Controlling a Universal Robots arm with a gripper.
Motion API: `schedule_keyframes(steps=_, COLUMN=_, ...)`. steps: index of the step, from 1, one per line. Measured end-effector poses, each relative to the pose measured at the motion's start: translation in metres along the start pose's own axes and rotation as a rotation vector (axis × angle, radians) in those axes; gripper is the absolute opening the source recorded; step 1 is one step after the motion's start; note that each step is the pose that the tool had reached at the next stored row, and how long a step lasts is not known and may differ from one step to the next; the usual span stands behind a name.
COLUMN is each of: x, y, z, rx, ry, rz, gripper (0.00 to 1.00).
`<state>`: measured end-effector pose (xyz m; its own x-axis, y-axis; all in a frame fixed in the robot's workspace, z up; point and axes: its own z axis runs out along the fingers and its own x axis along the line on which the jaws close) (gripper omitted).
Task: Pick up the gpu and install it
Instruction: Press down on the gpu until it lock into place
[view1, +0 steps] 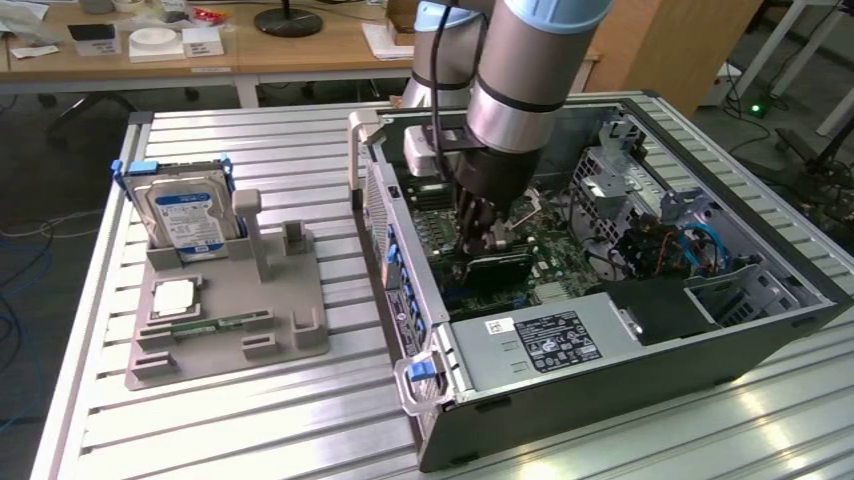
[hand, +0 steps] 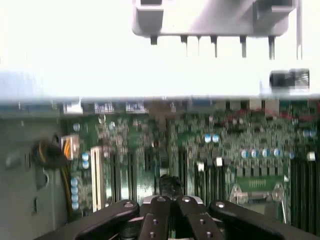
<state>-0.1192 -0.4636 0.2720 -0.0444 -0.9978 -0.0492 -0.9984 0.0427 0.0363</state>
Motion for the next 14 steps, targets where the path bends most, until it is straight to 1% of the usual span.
schedule_keyframes(steps=1, x=0.000, y=0.0015, z=0.0001, rx=0.0000, ry=0.0000, rz=0.000, gripper=0.11)
schedule_keyframes(steps=5, x=0.000, y=0.0029, z=0.0001, rx=-0.0001, ry=0.0002, rz=-0.001, gripper=0.11)
schedule_keyframes(steps=9, x=0.000, y=0.0125, z=-0.0017, rx=-0.0003, ry=0.0004, rz=-0.005, gripper=0.11)
schedule_keyframes(steps=11, x=0.000, y=0.0143, z=-0.0048, rx=-0.0004, ry=0.0004, rz=-0.005, gripper=0.11)
schedule_keyframes(steps=14, x=0.000, y=0.0170, z=-0.0124, rx=-0.0004, ry=0.0014, rz=-0.006, gripper=0.11)
